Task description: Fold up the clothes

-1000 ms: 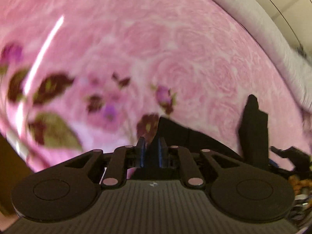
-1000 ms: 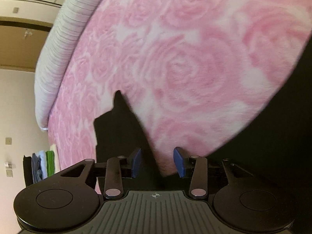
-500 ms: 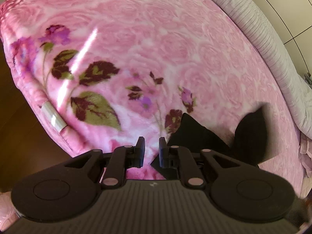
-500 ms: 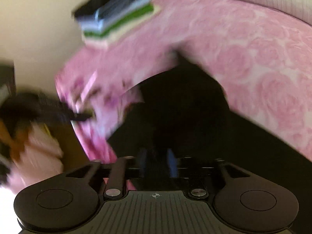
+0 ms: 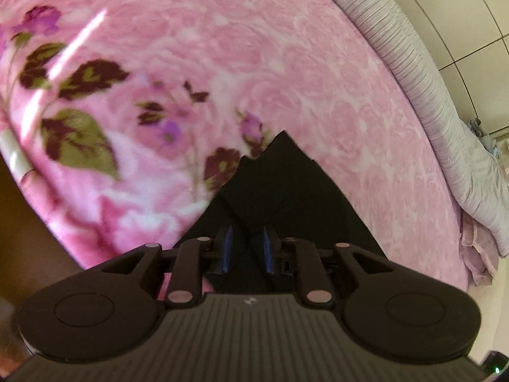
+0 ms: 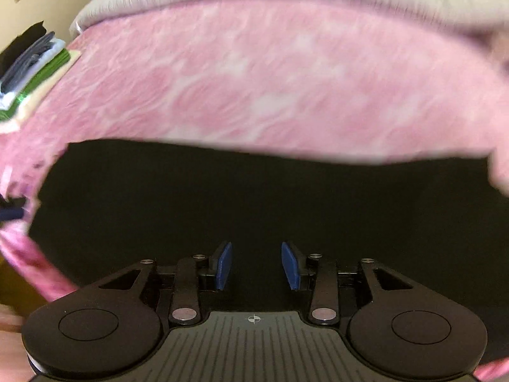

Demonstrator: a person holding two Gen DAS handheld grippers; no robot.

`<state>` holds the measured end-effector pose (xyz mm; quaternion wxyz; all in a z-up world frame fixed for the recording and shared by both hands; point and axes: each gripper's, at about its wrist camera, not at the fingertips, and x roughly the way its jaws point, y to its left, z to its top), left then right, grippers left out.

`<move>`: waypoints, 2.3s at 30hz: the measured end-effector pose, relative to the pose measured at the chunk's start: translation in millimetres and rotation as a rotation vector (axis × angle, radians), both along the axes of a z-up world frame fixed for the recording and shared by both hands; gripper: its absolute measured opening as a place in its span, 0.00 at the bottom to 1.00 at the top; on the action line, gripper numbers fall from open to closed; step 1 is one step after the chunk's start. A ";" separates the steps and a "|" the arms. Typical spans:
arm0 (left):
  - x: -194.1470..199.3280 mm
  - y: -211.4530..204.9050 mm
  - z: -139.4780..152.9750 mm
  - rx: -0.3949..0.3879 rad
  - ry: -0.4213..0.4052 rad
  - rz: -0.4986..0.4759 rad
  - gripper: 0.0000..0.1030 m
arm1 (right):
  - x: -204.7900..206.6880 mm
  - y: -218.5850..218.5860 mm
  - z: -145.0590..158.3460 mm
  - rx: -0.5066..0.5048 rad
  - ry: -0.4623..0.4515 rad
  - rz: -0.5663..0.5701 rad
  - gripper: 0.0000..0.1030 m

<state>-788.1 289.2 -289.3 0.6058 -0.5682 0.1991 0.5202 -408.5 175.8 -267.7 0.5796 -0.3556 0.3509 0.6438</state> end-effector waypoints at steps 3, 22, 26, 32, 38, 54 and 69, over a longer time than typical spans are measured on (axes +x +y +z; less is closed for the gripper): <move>14.1 -7.3 -1.7 0.058 0.020 -0.015 0.17 | 24.6 -8.0 0.1 0.116 -0.082 -0.021 0.38; 45.1 -136.2 -27.1 0.472 0.023 0.036 0.17 | 9.2 -176.7 -62.7 0.588 -0.228 0.339 0.38; 37.8 -161.3 -13.2 0.489 -0.031 0.027 0.17 | -8.3 -205.2 -58.9 0.611 -0.366 0.418 0.38; 24.0 -168.3 -7.6 0.499 -0.093 0.053 0.18 | -26.9 -210.2 -75.6 0.578 -0.505 0.463 0.38; 9.1 -130.9 -22.1 0.470 -0.126 0.112 0.20 | -21.8 -184.8 -98.7 0.524 -0.543 0.441 0.38; 9.4 -43.6 -64.4 0.353 -0.132 0.198 0.09 | -0.5 -163.0 -97.9 0.474 -0.510 0.402 0.14; 1.2 -45.8 -63.1 0.398 -0.130 0.212 0.01 | -0.1 -162.8 -97.8 0.485 -0.517 0.412 0.04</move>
